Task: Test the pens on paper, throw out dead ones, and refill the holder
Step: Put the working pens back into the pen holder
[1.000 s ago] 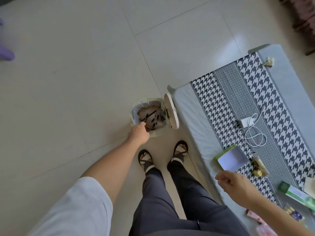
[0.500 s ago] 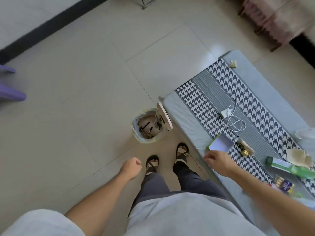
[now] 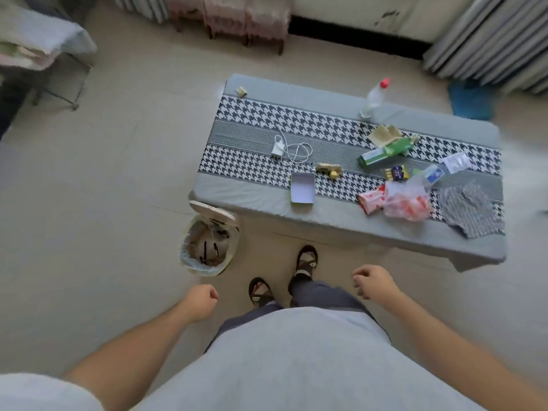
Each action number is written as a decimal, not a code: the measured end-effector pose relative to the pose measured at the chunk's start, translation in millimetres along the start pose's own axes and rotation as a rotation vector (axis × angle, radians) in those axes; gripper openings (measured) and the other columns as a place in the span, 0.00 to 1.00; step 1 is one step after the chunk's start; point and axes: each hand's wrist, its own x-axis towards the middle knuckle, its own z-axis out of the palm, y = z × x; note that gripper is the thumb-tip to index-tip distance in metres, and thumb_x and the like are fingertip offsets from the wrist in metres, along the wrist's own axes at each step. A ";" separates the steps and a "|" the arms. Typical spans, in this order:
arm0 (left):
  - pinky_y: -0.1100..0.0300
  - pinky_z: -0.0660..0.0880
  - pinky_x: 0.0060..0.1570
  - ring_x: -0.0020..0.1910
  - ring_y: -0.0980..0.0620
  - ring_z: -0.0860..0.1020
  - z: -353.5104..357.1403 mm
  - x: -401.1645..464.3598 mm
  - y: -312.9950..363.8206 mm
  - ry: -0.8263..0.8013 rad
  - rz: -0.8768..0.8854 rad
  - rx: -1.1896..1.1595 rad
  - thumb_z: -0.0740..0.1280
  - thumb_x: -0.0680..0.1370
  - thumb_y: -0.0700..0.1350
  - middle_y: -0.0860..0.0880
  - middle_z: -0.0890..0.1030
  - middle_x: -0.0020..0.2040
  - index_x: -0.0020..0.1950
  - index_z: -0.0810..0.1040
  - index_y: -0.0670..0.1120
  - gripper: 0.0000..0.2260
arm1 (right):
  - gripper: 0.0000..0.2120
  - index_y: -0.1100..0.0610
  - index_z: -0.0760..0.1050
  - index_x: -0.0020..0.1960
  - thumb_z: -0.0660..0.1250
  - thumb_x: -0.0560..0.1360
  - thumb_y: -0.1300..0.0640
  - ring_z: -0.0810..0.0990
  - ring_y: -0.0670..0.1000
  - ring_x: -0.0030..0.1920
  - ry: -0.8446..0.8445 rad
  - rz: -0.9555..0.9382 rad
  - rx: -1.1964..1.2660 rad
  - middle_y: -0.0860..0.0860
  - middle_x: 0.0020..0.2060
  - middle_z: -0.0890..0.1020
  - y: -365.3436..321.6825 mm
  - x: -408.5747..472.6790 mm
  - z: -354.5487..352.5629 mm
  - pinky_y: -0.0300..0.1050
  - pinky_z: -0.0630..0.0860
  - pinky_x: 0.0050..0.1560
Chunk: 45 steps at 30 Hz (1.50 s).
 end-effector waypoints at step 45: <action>0.59 0.79 0.46 0.41 0.49 0.84 394.0 -81.2 775.6 -0.250 0.615 1.033 0.66 0.74 0.39 0.46 0.85 0.45 0.50 0.83 0.45 0.08 | 0.11 0.58 0.74 0.39 0.62 0.79 0.64 0.75 0.53 0.32 0.399 0.861 1.315 0.57 0.34 0.79 706.3 -217.2 -74.8 0.42 0.69 0.33</action>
